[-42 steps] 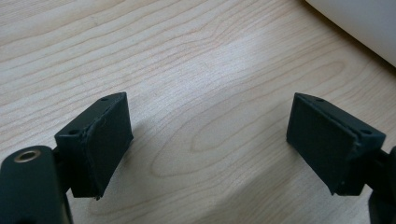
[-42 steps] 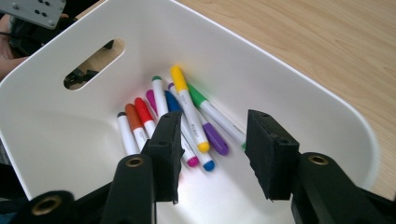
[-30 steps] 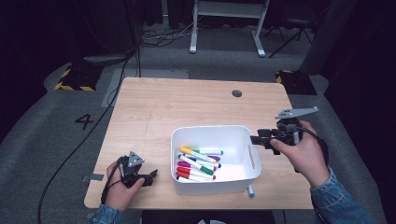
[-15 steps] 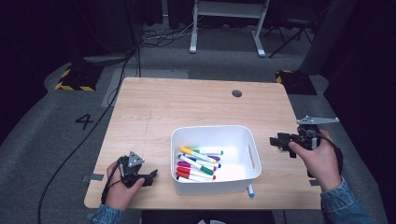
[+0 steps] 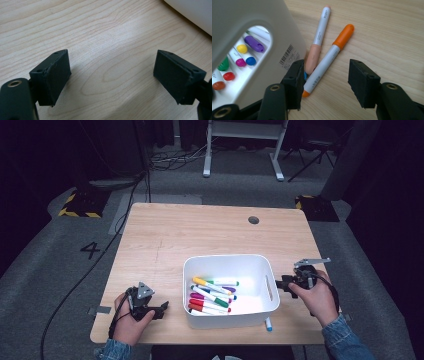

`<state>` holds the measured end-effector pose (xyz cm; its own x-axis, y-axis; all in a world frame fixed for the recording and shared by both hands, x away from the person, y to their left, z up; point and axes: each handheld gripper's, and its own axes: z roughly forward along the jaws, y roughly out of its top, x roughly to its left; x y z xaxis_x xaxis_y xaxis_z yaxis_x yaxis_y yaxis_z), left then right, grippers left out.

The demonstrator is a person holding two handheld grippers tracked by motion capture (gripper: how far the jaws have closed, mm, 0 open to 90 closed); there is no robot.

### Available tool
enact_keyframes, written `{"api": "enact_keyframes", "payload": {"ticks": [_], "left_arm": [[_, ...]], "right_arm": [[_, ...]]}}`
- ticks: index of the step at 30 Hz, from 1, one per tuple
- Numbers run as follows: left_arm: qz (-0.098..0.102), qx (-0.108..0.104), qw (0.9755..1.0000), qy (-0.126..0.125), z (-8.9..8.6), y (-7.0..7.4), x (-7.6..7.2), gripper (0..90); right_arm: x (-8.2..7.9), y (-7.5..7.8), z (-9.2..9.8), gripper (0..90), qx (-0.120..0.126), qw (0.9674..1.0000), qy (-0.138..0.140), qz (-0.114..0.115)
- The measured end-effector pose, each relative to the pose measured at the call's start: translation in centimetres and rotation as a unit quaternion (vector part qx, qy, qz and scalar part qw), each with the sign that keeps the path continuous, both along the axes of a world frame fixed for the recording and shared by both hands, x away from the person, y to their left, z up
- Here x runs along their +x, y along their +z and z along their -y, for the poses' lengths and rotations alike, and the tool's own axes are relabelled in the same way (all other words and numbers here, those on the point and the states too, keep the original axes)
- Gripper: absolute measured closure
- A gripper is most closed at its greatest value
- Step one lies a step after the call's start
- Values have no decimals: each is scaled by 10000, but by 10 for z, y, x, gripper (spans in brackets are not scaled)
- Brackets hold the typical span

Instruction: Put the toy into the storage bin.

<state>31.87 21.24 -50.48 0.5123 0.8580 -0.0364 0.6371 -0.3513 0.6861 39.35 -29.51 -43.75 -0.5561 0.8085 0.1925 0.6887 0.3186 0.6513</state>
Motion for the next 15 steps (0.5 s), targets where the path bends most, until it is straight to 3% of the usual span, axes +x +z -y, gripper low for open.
{"api": "enact_keyframes", "payload": {"ticks": [7, 15], "left_arm": [[-1, 3, 10000, 12, 0, 0, 0, 144], [0, 1, 10000, 12, 0, 0, 0, 144]], "right_arm": [[10, -23, -17, 473, -77, 9999, 73, -120], [13, -37, -23, 497, -351, 9990, 169, -233]]}}
